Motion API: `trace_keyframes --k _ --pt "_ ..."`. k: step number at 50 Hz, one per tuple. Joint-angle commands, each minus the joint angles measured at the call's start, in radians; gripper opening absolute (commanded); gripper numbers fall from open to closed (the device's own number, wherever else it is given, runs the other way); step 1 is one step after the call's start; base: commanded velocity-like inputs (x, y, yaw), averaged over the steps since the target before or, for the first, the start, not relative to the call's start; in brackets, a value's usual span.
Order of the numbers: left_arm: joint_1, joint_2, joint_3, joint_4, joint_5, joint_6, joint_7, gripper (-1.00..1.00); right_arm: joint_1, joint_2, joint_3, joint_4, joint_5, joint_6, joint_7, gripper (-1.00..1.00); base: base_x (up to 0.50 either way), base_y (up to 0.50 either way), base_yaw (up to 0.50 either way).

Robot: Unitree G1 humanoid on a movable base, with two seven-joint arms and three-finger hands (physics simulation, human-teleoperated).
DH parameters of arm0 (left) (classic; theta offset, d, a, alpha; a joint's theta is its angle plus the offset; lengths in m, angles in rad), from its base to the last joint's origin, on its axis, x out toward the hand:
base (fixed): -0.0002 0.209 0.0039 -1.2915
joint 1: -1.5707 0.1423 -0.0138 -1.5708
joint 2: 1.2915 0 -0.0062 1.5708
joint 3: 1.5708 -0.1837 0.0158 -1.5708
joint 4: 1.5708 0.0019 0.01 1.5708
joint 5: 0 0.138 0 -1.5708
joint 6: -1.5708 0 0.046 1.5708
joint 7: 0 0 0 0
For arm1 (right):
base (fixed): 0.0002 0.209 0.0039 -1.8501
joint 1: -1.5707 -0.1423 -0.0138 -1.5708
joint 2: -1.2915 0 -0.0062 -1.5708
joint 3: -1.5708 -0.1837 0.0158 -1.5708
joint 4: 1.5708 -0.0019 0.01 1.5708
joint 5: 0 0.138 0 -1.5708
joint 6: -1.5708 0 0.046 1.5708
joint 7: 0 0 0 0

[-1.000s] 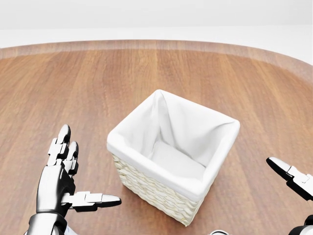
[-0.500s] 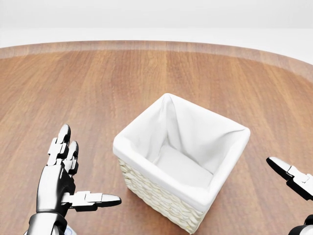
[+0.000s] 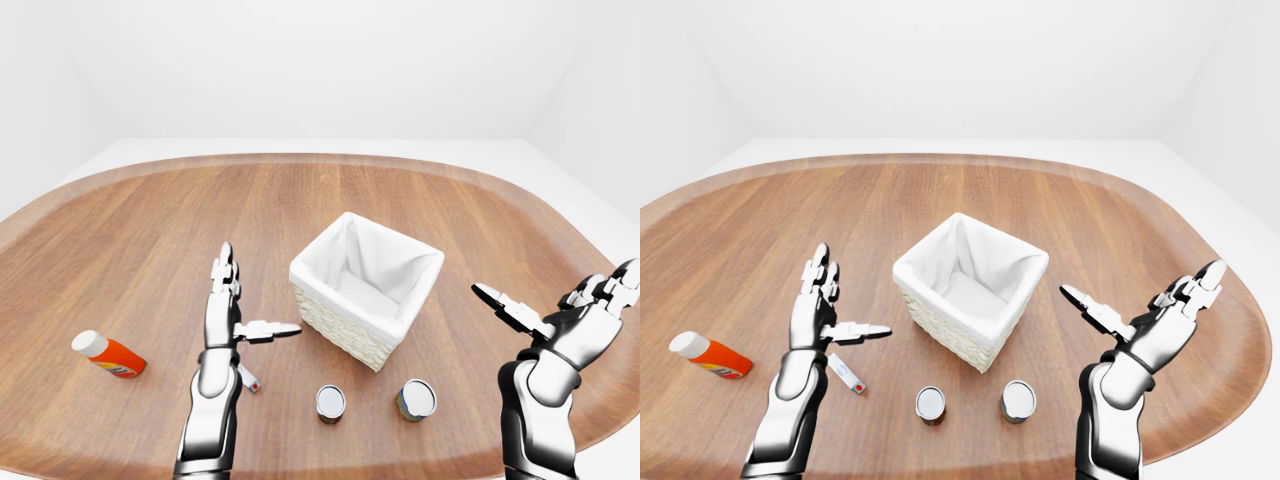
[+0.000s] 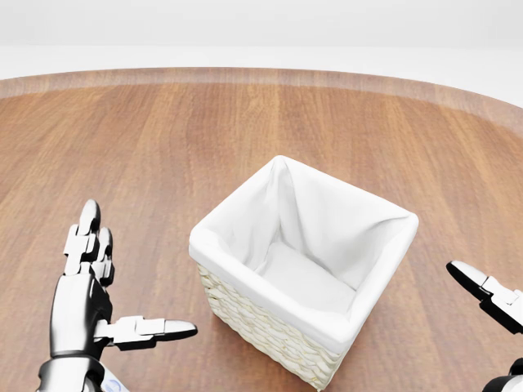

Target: Pick up the alphabet soup and the cream cheese box, and put them in the basket.

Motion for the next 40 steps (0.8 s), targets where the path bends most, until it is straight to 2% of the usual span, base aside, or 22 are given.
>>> trace_keyframes --k 1,2,6,7,8,10,11,12,13,14,15,17,18,19,21,23,24,27,35,38,40 --pt "0.013 0.003 -0.014 -0.021 0.139 -0.030 0.094 1.00 0.000 0.000 0.000 0.000 0.002 0.000 0.001 1.00 0.00 0.00 0.00" --pt "0.024 0.003 -0.021 -0.051 0.181 -0.028 0.115 1.00 -0.001 0.000 0.000 0.003 0.002 0.000 0.000 1.00 0.00 0.00 0.00" --pt "0.036 0.000 -0.027 -0.086 0.241 0.005 0.131 1.00 -0.003 -0.001 0.000 0.009 0.003 0.000 -0.001 1.00 0.00 0.00 0.00" --pt "0.054 0.003 -0.044 -0.133 0.299 0.083 0.123 1.00 -0.005 -0.002 -0.001 0.010 0.005 0.000 -0.002 1.00 0.00 0.00 0.00" --pt "0.061 0.002 -0.046 -0.148 0.302 0.075 0.119 1.00 -0.004 -0.002 0.000 0.007 0.006 0.000 -0.003 1.00 0.00 0.00 0.00" --pt "0.075 0.008 -0.054 -0.188 0.365 0.100 0.119 1.00 -0.005 -0.002 0.000 0.010 0.005 0.000 -0.003 1.00 0.00 0.00 0.00" --pt "0.079 0.012 -0.056 -0.207 0.399 0.093 0.127 1.00 -0.003 -0.002 0.001 0.004 0.006 0.000 -0.002 1.00 0.00 0.00 0.00" --pt "0.080 0.010 -0.053 -0.213 0.424 0.098 0.137 1.00 -0.002 -0.002 0.000 0.001 0.007 0.000 -0.002 1.00 0.00 0.00 0.00" --pt "0.085 0.022 -0.056 -0.238 0.509 0.110 0.158 1.00 -0.003 -0.002 -0.001 0.003 0.007 0.000 -0.003 1.00 0.00 0.00 0.00" --pt "0.087 0.012 -0.047 -0.254 0.512 0.109 0.167 1.00 -0.007 -0.003 -0.001 0.016 0.008 0.000 -0.002 1.00 0.00 0.00 0.00" --pt "0.084 0.009 -0.043 -0.263 0.523 0.118 0.165 1.00 -0.005 -0.003 -0.001 0.011 0.008 0.000 -0.003 1.00 0.00 0.00 0.00" --pt "0.077 0.016 -0.047 -0.266 0.602 0.106 0.200 1.00 -0.005 -0.003 0.000 0.011 0.008 0.000 -0.003 1.00 0.00 0.00 0.00" --pt "0.076 0.015 -0.049 -0.271 0.624 0.111 0.199 1.00 -0.006 -0.003 0.000 0.010 0.008 0.000 -0.004 1.00 0.00 0.00 0.00" --pt "0.074 0.002 -0.042 -0.285 0.657 0.130 0.213 1.00 -0.006 -0.003 0.000 0.010 0.008 0.000 -0.003 1.00 0.00 0.00 0.00" --pt "0.068 -0.007 -0.029 -0.278 0.694 0.130 0.254 1.00 -0.006 -0.004 0.001 0.013 0.008 0.000 -0.002 1.00 0.00 0.00 0.00" --pt "0.068 -0.001 -0.031 -0.281 0.723 0.130 0.263 1.00 -0.005 -0.004 0.002 0.008 0.008 0.000 -0.002 1.00 0.00 0.00 0.00" --pt "0.072 0.007 -0.041 -0.311 0.793 0.130 0.266 1.00 -0.006 -0.003 0.003 0.011 0.005 0.000 -0.002 1.00 0.00 0.00 0.00" --pt "0.076 0.017 -0.058 -0.366 0.909 0.130 0.253 1.00 -0.006 -0.003 0.002 0.013 0.006 0.000 -0.001 1.00 0.00 0.00 0.00" --pt "0.083 0.011 -0.064 -0.384 1.012 0.130 0.236 1.00 -0.005 -0.002 0.007 -0.002 -0.003 0.000 -0.001 1.00 0.00 0.00 0.00" --pt "0.094 0.023 -0.074 -0.398 1.092 0.130 0.244 1.00 -0.007 -0.003 0.005 0.006 -0.001 0.000 -0.001 1.00 0.00 0.00 0.00" --pt "0.095 0.017 -0.065 -0.396 1.107 0.130 0.258 1.00 -0.006 -0.003 0.005 0.004 -0.002 0.000 -0.001 1.00 0.00 0.00 0.00"
